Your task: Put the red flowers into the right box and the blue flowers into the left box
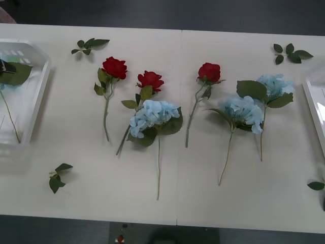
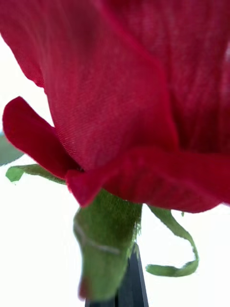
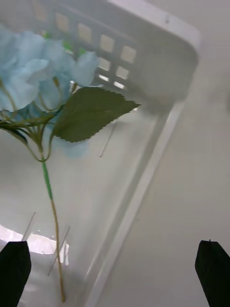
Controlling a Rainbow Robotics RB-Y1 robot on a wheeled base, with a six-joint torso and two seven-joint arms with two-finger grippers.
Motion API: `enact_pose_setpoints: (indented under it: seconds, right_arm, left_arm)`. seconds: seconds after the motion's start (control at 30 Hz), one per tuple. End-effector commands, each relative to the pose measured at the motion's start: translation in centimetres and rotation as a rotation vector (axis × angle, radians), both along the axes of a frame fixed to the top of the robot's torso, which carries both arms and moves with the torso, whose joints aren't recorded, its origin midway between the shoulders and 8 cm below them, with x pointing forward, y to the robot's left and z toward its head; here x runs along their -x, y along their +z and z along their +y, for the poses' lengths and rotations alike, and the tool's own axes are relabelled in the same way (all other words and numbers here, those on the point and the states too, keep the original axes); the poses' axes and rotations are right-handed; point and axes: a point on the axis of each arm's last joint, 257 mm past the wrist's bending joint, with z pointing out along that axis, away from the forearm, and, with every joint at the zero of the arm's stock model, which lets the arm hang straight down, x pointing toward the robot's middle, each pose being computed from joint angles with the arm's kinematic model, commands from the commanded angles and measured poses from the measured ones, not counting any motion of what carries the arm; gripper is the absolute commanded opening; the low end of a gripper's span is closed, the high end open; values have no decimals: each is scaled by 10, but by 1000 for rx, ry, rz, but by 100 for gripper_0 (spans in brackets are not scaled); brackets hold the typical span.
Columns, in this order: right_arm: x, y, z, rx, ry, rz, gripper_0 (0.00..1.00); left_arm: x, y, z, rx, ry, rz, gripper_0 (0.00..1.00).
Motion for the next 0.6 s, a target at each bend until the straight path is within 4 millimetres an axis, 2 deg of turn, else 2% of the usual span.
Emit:
enact_pose_setpoints:
  seconds: [0.03, 0.23, 0.37, 0.47, 0.5, 0.6]
  right_arm:
    - [-17, 32, -36, 54, 19, -3, 0]
    - [-39, 39, -77, 56, 36, -1, 0]
    - [-51, 37, -96, 71, 41, -9, 0]
    - [-56, 28, -111, 106, 50, 1, 0]
    - [-57, 20, -118, 124, 53, 8, 0]
    - [-59, 5, -124, 143, 59, 11, 0]
  left_arm:
    - [-13, 52, -40, -42, -120, -93, 100]
    - [-19, 56, -99, -40, -229, -138, 100]
    - [-22, 55, -129, -41, -278, -162, 100]
    - [-27, 50, -151, -49, -307, -184, 100]
    - [-32, 48, -160, -52, -316, -199, 100]
    - [-39, 46, -179, -56, -328, -223, 100]
